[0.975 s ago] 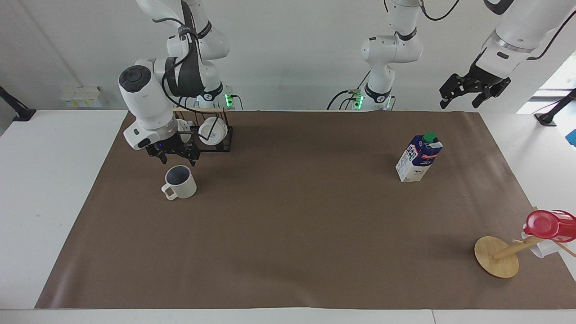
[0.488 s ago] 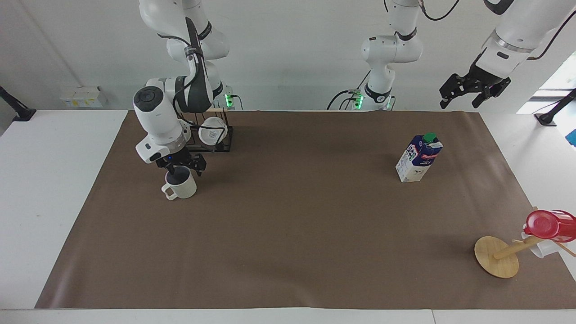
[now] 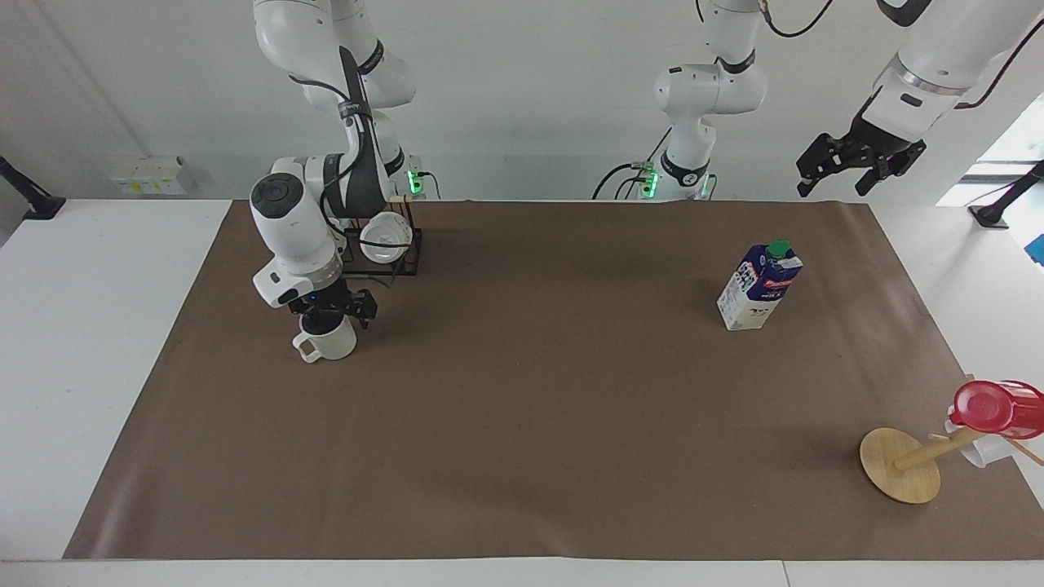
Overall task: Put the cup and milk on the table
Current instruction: 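Lift the black mug with the right gripper and carry it toward the table center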
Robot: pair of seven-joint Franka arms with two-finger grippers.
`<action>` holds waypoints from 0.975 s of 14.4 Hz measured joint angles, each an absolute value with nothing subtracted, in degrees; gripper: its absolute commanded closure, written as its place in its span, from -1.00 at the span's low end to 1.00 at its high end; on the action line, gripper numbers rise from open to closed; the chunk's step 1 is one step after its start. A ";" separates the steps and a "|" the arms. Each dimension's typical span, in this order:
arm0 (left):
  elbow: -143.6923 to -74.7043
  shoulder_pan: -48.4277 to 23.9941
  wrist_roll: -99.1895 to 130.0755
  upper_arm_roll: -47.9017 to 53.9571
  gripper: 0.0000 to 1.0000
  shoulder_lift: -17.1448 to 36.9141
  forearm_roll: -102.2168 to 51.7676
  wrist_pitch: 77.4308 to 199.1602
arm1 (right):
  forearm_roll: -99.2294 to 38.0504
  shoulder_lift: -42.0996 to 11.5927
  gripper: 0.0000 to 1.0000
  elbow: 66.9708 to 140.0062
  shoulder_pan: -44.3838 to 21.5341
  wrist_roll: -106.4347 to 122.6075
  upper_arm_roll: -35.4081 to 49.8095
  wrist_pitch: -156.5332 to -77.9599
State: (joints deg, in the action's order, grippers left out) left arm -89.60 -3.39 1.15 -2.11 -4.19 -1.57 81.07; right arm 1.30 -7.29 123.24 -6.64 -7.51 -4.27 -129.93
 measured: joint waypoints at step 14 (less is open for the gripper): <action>-89.60 -3.39 1.15 -2.11 -1.00 -4.19 -1.57 81.07 | -2.42 -7.82 1.00 121.50 -6.66 -8.09 -4.26 -130.78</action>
